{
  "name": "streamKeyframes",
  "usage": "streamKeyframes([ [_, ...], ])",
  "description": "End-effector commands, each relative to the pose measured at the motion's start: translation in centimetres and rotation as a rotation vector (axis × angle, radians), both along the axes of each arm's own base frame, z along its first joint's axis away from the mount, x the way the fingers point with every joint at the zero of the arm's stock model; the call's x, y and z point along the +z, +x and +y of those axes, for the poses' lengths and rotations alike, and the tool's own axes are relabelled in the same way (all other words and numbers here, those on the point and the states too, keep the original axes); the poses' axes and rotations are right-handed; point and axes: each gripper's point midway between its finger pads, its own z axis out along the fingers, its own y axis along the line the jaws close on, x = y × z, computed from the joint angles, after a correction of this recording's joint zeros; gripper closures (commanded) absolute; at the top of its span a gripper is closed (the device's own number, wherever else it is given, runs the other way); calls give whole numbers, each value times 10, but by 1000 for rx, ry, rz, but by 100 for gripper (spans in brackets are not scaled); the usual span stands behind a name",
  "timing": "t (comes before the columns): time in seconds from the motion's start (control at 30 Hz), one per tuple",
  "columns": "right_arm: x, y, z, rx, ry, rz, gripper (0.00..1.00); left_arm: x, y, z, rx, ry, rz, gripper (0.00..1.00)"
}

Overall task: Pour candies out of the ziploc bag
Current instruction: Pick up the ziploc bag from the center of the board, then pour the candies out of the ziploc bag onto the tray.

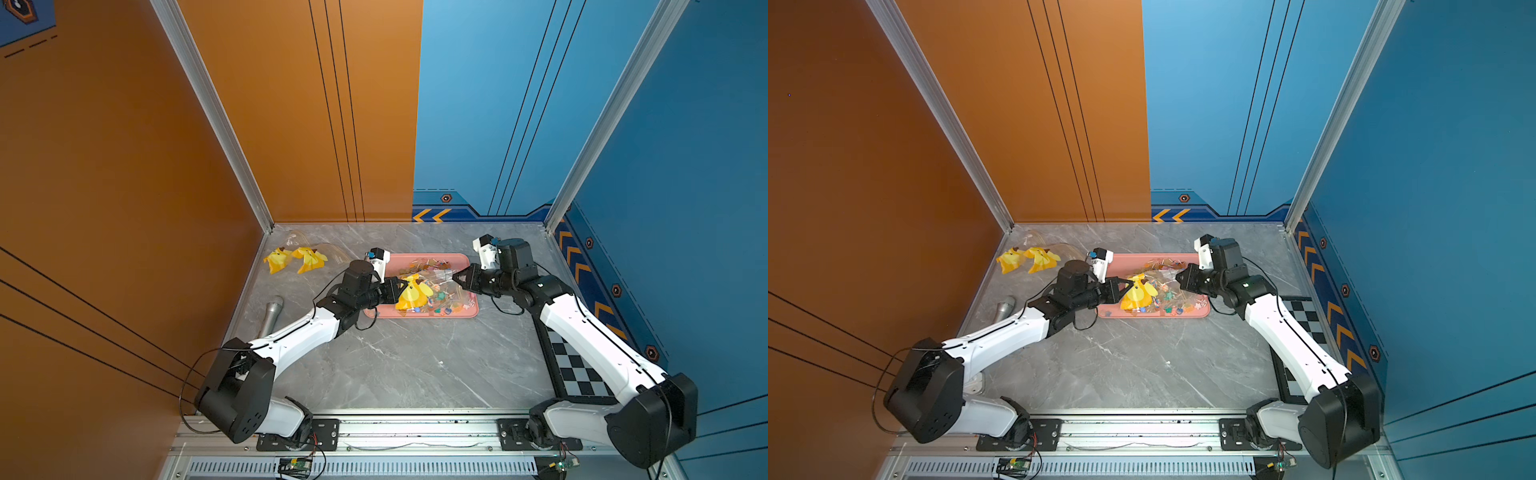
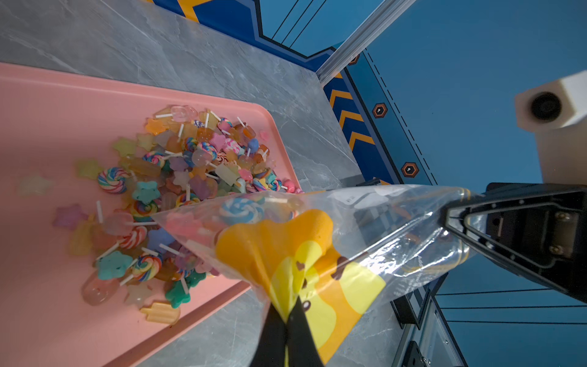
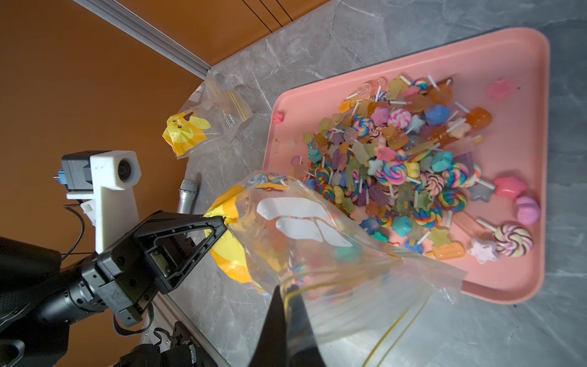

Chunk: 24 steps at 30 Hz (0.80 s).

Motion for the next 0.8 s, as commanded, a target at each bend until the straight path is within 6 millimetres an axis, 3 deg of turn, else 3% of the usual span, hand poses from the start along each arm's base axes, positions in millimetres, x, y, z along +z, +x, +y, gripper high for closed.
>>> streamKeyframes([
  [0.0, 22, 18, 1, 16, 17, -47, 100, 22, 18, 9, 26, -10, -53, 100],
  [0.33, 24, 59, 17, 33, 48, -18, 100, 36, 52, 34, 105, -26, -67, 100],
  [0.77, 0, 86, 33, 48, 56, 52, 100, 33, 74, 57, 175, -21, -52, 100],
])
